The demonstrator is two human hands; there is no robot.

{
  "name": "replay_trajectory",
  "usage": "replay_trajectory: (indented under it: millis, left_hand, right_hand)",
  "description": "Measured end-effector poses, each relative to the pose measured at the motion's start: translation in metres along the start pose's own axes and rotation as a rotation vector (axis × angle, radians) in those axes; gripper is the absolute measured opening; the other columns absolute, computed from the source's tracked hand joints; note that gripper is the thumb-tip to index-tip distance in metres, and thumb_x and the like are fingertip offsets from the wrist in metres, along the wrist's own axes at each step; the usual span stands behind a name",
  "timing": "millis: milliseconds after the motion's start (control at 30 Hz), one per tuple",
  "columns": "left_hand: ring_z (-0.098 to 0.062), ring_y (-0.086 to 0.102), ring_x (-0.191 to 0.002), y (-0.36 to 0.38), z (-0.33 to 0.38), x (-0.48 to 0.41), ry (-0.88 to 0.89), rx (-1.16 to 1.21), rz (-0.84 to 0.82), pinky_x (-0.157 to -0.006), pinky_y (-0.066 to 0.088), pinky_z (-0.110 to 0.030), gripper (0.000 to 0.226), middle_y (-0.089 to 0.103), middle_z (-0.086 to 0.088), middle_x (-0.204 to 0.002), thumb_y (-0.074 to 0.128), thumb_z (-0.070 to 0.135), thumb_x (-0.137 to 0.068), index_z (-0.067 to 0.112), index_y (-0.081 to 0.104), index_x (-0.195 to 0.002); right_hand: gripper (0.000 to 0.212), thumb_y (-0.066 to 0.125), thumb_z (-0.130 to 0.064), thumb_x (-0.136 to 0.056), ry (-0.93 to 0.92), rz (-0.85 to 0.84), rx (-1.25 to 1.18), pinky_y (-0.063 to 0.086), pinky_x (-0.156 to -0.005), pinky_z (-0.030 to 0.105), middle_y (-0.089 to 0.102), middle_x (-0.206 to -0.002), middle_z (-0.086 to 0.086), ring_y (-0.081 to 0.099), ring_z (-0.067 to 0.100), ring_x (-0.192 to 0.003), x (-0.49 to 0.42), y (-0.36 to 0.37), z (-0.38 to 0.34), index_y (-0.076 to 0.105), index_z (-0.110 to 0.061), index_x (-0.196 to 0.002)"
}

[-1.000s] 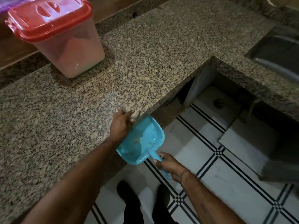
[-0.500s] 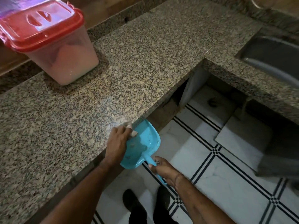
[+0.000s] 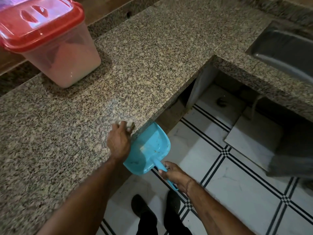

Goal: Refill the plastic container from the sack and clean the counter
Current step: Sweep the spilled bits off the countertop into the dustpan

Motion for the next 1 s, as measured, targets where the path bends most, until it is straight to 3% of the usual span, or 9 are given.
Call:
replay_trajectory:
  millis: [133,233,367,500,633,733,800,900,1000]
  left_hand:
    - [-0.017,0.055,-0.092,-0.001,0.008,-0.018,0.066,0.084,-0.070,-0.076,0.048,-0.034,0.035,0.058,-0.007,-0.129,0.040,0.041,-0.109,0.022,0.062,-0.129]
    - [-0.022,0.059,-0.092,0.001,0.017,-0.023,0.147,0.068,-0.154,-0.078,0.048,-0.033,0.045,0.062,-0.008,-0.117,0.038,0.048,-0.107,0.017,0.064,-0.126]
    - [-0.023,0.058,-0.086,0.001,0.020,-0.025,0.127,0.082,-0.219,-0.068,0.044,-0.029,0.026,0.063,-0.011,-0.106,0.043,0.034,-0.109,0.014,0.060,-0.109]
    - [-0.024,0.057,-0.098,0.007,0.021,0.009,0.243,0.088,-0.173,-0.082,0.055,-0.040,0.026,0.060,-0.009,-0.120,0.037,0.031,-0.106,0.018,0.059,-0.113]
    - [-0.023,0.054,-0.104,0.007,0.022,0.030,0.372,0.004,-0.139,-0.080,0.053,-0.038,0.023,0.057,-0.005,-0.127,0.045,0.027,-0.104,0.019,0.059,-0.121]
    - [-0.019,0.051,-0.104,-0.015,-0.003,0.009,0.165,0.113,0.007,-0.083,0.051,-0.037,0.019,0.054,-0.005,-0.122,0.049,0.030,-0.104,0.021,0.057,-0.119]
    - [-0.016,0.050,-0.099,-0.024,-0.022,-0.007,-0.027,0.242,0.034,-0.076,0.046,-0.030,0.023,0.054,-0.003,-0.114,0.042,0.035,-0.108,0.022,0.056,-0.121]
    - [-0.012,0.059,-0.093,-0.017,-0.015,-0.020,0.037,0.523,-0.104,-0.079,0.052,-0.030,0.033,0.063,0.001,-0.114,0.040,0.038,-0.111,0.021,0.063,-0.128]
    - [-0.021,0.061,-0.110,0.000,0.000,-0.025,0.212,0.386,-0.241,-0.096,0.051,-0.042,0.033,0.066,0.000,-0.126,0.046,0.045,-0.107,0.029,0.067,-0.128]
  right_hand:
    - [0.015,0.060,-0.007,-0.100,-0.004,-0.001,-0.006,0.044,-0.058,0.010,0.053,-0.085,-0.003,0.048,0.006,-0.072,0.001,0.002,0.002,0.058,-0.009,-0.115]
    - [0.016,0.059,-0.008,-0.101,-0.006,-0.008,0.010,0.045,-0.057,0.008,0.053,-0.086,-0.003,0.049,0.006,-0.073,0.001,0.000,0.000,0.058,-0.008,-0.117]
    - [0.028,0.059,-0.012,-0.100,0.024,0.020,0.053,0.045,-0.057,0.008,0.055,-0.086,-0.002,0.051,0.006,-0.072,0.002,0.002,0.001,0.058,-0.004,-0.127]
    - [0.021,0.059,-0.012,-0.100,0.028,0.017,0.039,0.046,-0.062,0.012,0.056,-0.089,-0.001,0.051,0.006,-0.074,0.006,0.009,0.001,0.060,-0.007,-0.121]
    - [0.021,0.059,-0.009,-0.099,0.019,0.033,0.021,0.046,-0.070,0.022,0.055,-0.088,0.003,0.050,0.010,-0.076,0.008,0.012,0.002,0.061,-0.001,-0.119]
    - [0.010,0.061,-0.010,-0.099,0.008,0.028,-0.001,0.045,-0.074,0.027,0.055,-0.087,0.003,0.051,0.012,-0.078,0.008,0.012,0.000,0.062,-0.006,-0.109]
    - [0.005,0.061,-0.011,-0.099,0.010,0.038,0.011,0.044,-0.071,0.023,0.054,-0.086,0.002,0.050,0.011,-0.078,0.009,0.012,0.000,0.060,-0.015,-0.099]
    - [0.006,0.062,-0.012,-0.099,0.009,0.055,0.025,0.044,-0.068,0.021,0.055,-0.088,0.002,0.050,0.011,-0.078,0.006,0.012,0.003,0.060,-0.017,-0.102]
    - [0.012,0.060,-0.012,-0.100,0.002,0.055,0.026,0.046,-0.061,0.012,0.055,-0.089,0.000,0.051,0.008,-0.077,0.006,0.014,0.003,0.060,-0.014,-0.112]
Point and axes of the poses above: each hand's wrist, its own x-axis away from the middle knuckle, its own y-axis out of the palm, z = x × y, the point moved 4 cm from there along -x, towards the middle knuckle
